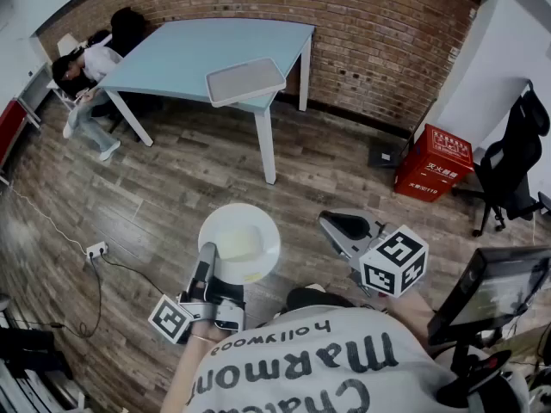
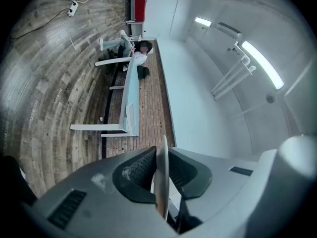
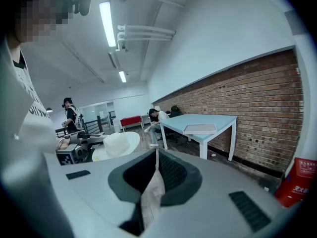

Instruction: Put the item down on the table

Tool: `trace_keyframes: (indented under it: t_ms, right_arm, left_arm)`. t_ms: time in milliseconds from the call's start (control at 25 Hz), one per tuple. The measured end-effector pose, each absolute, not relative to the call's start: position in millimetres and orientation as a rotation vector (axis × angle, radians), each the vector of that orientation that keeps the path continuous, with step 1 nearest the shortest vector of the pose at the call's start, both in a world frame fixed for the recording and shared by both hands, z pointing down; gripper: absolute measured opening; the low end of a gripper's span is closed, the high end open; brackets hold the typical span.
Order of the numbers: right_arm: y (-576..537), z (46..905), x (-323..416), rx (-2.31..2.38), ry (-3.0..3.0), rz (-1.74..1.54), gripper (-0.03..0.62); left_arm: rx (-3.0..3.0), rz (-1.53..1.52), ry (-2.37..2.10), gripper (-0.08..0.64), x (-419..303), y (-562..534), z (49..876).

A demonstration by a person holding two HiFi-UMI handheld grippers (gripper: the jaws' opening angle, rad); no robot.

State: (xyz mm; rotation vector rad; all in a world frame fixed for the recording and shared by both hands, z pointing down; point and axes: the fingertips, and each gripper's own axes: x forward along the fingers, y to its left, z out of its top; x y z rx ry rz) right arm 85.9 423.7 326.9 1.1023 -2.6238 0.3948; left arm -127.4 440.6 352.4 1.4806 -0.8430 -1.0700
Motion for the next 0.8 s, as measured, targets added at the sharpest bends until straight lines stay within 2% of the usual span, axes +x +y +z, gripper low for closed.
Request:
trace_keyframes:
  t_ms: [800]
  right_arm:
    - [420.2,327.1,61.5,1.136,-2.687,0.367,0.026]
  left_arm:
    - [1.484,-1.069,-0.846,0.035,-149.3,435.5,353.4]
